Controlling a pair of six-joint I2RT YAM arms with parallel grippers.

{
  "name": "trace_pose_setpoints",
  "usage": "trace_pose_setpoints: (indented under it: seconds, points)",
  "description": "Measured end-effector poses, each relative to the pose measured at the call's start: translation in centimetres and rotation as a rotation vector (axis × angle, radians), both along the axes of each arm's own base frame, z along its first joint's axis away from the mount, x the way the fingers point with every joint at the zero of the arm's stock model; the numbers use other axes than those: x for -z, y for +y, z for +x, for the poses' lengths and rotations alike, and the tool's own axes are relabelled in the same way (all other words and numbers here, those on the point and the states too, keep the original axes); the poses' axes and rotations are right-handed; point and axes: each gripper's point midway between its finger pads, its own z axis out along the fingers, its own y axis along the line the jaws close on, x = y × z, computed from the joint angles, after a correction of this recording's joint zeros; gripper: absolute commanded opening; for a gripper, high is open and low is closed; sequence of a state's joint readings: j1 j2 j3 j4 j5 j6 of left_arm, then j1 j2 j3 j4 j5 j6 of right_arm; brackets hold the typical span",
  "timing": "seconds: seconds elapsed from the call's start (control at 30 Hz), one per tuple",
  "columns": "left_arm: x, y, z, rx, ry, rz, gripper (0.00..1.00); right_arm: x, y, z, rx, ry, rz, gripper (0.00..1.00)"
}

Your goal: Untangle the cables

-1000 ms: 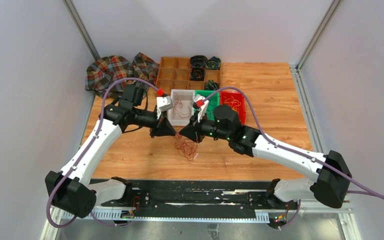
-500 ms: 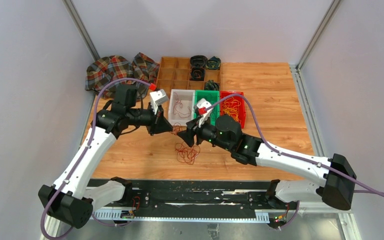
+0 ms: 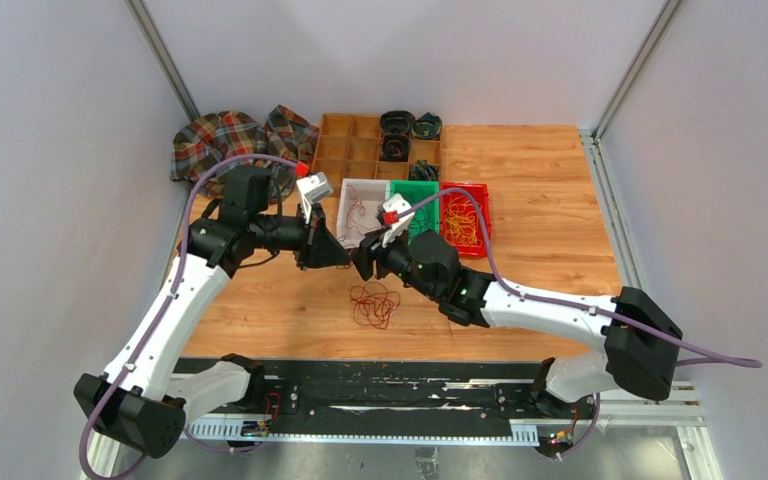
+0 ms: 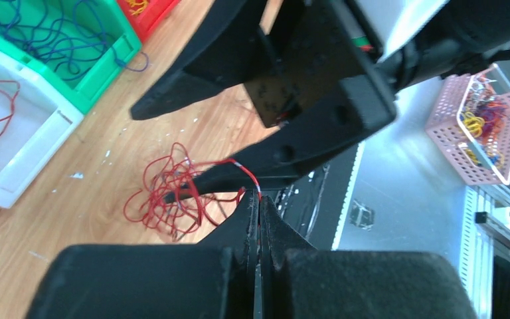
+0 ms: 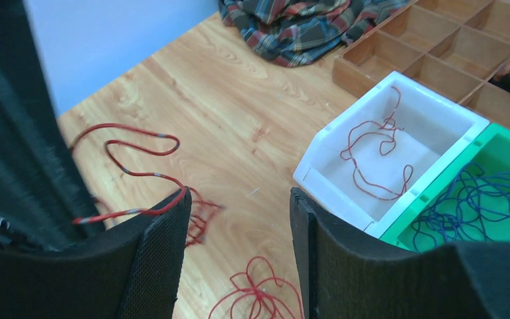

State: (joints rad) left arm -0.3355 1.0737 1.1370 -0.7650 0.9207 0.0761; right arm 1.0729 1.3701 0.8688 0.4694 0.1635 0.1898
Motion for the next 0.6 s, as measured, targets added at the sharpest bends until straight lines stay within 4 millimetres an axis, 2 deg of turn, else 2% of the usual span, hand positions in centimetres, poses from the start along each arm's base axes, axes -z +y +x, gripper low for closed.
trace_pose_setpoints:
  seconds: [0.23,0.37,0.47,0.6]
  points:
    - [-2.1,-0.7,-1.3,0.056,0.038,-0.075,0.01,-0.2,0.8,1.4,0.048,-0.036,0.056,0.56]
    - [-3.4,-0.9,-1.8,0.082,0.037,-0.108,0.01,0.2,1.6,1.7,0.043,-0.027,0.082,0.5]
    - [-4.7,-1.0,-2.0,0.095,0.019,-0.127,0.01,1.0,1.8,1.6,0.029,-0.003,0.104,0.47]
    - [-6.1,-1.1,-2.3,0.107,-0.01,-0.142,0.01,3.3,1.2,0.9,0.013,0.045,0.102,0.36]
